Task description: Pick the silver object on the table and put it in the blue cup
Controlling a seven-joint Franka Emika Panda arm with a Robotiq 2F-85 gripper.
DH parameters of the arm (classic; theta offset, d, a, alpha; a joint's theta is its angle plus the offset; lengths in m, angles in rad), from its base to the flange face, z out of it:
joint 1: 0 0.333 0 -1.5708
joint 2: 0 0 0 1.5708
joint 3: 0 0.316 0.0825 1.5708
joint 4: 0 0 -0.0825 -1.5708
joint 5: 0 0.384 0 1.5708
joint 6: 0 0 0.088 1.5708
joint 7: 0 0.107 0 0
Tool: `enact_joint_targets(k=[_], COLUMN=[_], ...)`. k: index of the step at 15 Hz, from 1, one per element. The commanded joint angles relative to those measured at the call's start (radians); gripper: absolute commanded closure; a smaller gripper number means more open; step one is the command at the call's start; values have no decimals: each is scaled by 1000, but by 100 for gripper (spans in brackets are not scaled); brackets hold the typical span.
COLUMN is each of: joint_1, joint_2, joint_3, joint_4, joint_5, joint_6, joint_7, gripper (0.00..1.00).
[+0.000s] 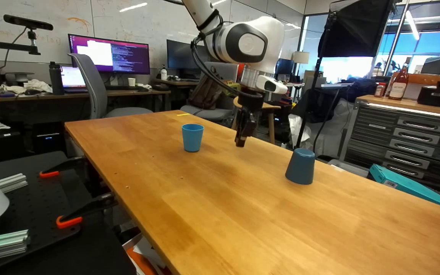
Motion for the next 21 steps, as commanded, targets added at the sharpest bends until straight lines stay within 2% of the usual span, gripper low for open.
enact_joint_targets(k=[1, 7, 16, 17, 19, 21], joint_1=[16, 68, 119, 119, 120, 118], joint_2=[-141, -186, -157, -156, -147, -144], joint_3=[46, 91, 94, 93, 90, 89], joint_4=[-61, -105, -161, -166, -166, -162], joint_5=[70, 135, 127, 127, 122, 123], joint_6=[-74, -189, -205, -189, -168, -155], joint_7=[-85, -124, -111, -112, -113, -115], gripper=[92, 92, 92, 44, 36, 20])
